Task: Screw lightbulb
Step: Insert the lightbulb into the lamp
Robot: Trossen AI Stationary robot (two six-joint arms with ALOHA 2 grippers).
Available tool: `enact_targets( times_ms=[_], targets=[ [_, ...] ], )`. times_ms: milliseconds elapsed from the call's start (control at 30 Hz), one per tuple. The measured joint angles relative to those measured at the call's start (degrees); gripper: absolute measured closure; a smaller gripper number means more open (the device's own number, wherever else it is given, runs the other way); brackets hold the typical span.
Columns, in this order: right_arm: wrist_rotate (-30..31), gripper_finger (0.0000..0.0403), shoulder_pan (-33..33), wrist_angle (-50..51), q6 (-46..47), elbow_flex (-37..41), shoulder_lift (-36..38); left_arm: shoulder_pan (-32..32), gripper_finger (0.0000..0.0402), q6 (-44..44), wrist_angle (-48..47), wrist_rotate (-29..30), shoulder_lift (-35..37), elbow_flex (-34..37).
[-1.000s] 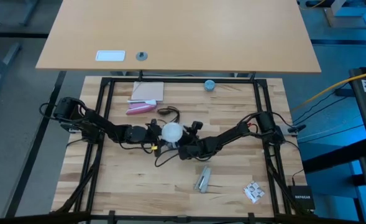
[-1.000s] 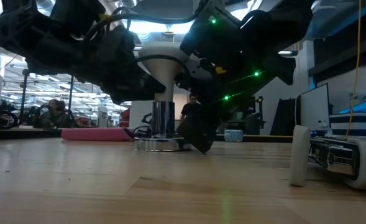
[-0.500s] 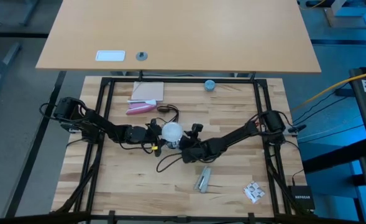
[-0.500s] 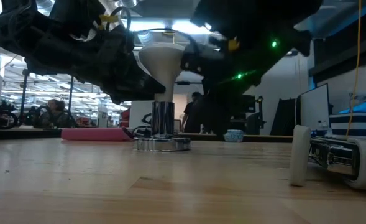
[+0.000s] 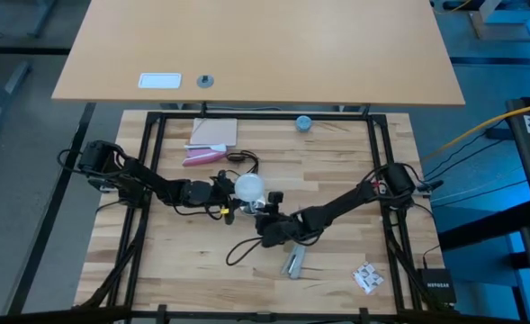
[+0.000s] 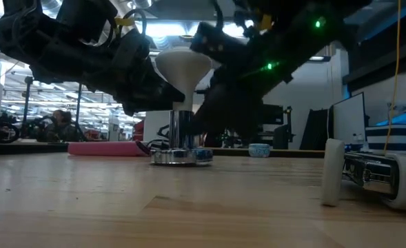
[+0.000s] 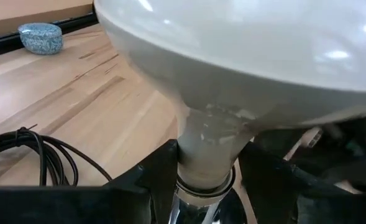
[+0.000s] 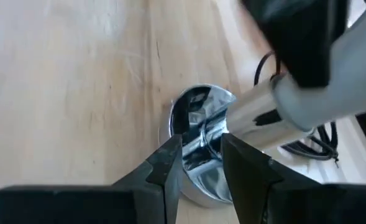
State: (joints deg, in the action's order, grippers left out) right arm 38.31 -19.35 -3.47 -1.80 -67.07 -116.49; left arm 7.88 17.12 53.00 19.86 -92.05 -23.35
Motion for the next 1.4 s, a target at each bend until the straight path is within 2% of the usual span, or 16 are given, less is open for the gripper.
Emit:
enact_targets(
  times_ms=[200, 467, 633, 867, 1267, 1400],
  targets=[
    [-0.5, 0.0288, 0.3, 0.4, 0.0, 0.0, -2.6, 0.1, 0.0243, 0.9, 0.1, -0.2, 0.0, 0.0],
    [8.1, 0.0288, 0.5, 3.3, 3.0, 0.0, -3.1, 0.2, 0.0243, 0.6, 0.0, -0.8, 0.0, 0.0],
    [9.0, 0.0288, 1.3, 6.8, 7.6, 0.0, -3.1, 0.3, 0.0243, 0.6, 0.1, -1.0, 0.0, 0.0],
    [13.1, 0.0288, 2.6, 6.8, 7.8, 0.0, -3.1, 0.5, 0.0243, 1.0, -0.3, -3.1, 0.0, -0.1],
    [10.9, 0.0288, 4.1, 6.6, 7.6, 0.0, -3.1, 0.4, 0.0243, 0.4, -0.2, -2.2, 0.0, -0.1],
    [10.6, 0.0288, 4.1, 6.6, 7.5, 0.0, -3.1, 0.4, 0.0243, -1.9, -2.8, -2.0, 0.0, -0.1]
  ],
)
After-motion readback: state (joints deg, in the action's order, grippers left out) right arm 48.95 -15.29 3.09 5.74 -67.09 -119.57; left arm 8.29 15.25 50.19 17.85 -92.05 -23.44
